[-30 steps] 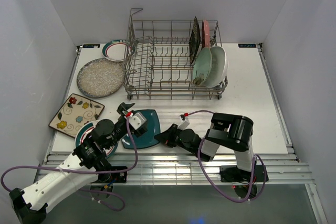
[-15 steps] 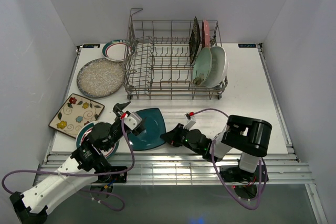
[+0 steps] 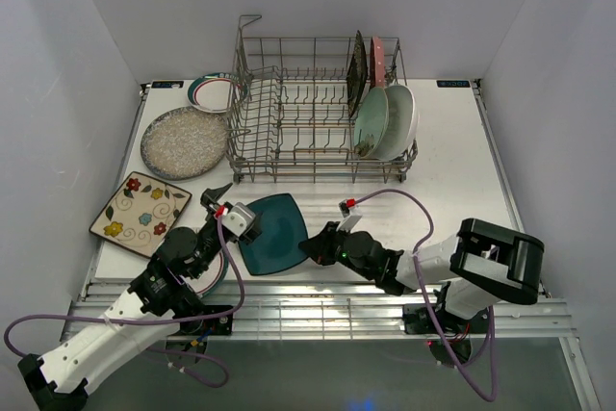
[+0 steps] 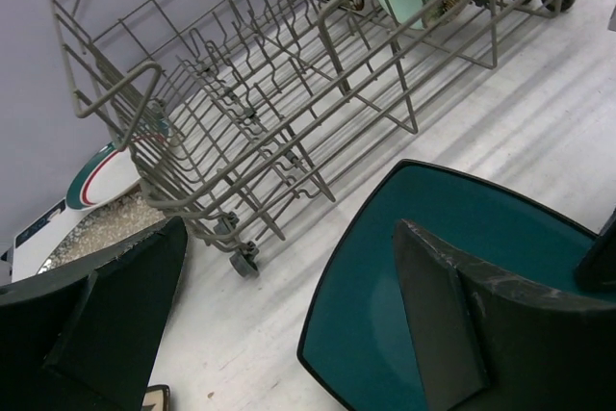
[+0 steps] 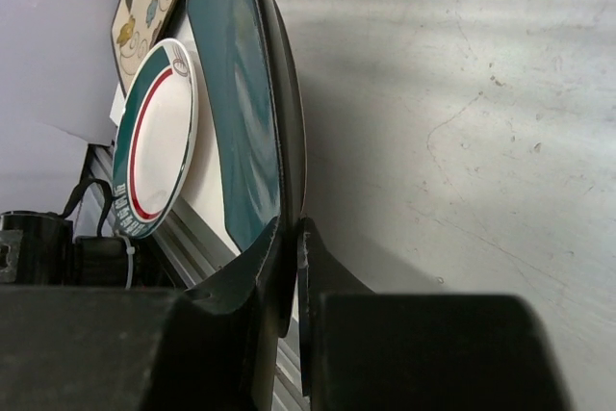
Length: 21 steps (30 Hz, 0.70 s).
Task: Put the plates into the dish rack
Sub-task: Pick up the plate at the center of the board.
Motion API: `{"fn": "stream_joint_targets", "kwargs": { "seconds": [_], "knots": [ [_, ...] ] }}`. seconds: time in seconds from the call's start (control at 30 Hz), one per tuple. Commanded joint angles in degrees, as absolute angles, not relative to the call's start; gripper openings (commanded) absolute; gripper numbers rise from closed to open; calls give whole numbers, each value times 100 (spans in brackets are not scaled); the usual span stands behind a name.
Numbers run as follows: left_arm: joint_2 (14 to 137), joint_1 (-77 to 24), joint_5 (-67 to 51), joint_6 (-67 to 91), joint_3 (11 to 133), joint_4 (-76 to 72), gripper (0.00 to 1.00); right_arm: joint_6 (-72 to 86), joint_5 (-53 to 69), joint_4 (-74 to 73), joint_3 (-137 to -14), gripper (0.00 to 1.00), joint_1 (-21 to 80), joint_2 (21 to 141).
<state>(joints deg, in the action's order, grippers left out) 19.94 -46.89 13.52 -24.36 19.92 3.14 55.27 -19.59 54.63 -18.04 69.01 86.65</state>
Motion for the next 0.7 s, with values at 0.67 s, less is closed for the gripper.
{"fn": "stream_joint_targets", "kwargs": {
  "seconds": [0.67],
  "knots": [
    [1855,-4711,2162,-2531,1890,-246,98,4553,-2426,4676,-2531,8,6908,7419]
  ]
}}
